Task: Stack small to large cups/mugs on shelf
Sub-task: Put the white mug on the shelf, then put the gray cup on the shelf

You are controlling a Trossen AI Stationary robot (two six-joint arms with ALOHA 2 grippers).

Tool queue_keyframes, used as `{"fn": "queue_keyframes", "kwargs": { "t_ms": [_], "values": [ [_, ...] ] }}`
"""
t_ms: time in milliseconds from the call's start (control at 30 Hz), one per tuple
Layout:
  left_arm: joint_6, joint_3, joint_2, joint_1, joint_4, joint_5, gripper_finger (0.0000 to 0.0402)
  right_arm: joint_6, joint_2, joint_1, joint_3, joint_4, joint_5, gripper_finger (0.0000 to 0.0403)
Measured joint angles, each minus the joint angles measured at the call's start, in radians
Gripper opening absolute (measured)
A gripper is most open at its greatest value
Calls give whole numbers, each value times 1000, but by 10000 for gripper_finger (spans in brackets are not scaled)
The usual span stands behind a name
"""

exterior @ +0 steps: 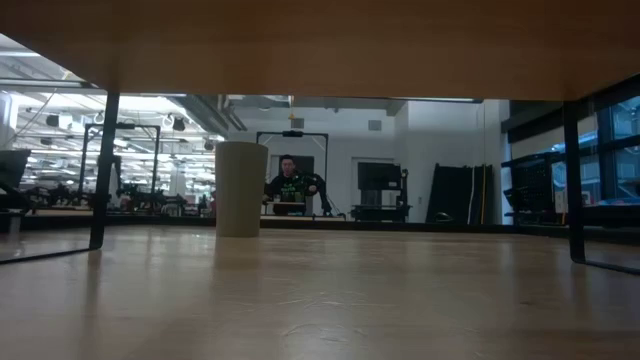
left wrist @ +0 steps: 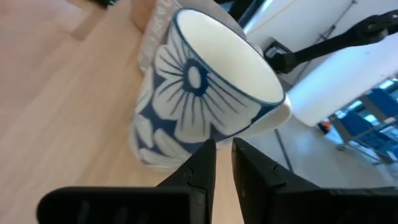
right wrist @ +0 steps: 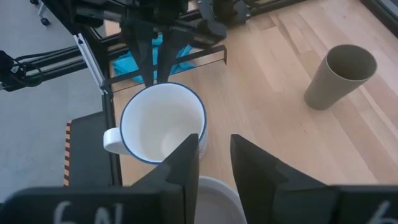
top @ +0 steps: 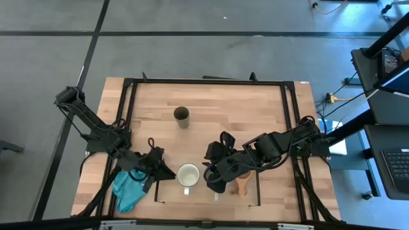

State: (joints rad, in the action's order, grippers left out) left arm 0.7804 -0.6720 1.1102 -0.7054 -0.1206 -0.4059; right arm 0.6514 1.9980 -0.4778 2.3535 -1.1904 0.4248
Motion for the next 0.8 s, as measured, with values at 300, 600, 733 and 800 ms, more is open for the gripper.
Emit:
{"fn": "queue_keyframes", "kwargs": {
  "t_ms": [300, 600, 733, 800],
  "values": [
    [-23, -2, 42, 57, -71, 106, 47, 2, 0, 0, 0, 0, 1, 94],
    [-28, 0, 33, 57, -71, 121, 47, 1, 0, 0, 0, -4, 1, 94],
    [-29, 0, -3, 57, -69, 121, 47, -1, 0, 0, 0, -10, 2, 94],
    [-30, 0, -35, 57, -70, 121, 47, -1, 0, 0, 0, -10, 2, 94]
  ]
}}
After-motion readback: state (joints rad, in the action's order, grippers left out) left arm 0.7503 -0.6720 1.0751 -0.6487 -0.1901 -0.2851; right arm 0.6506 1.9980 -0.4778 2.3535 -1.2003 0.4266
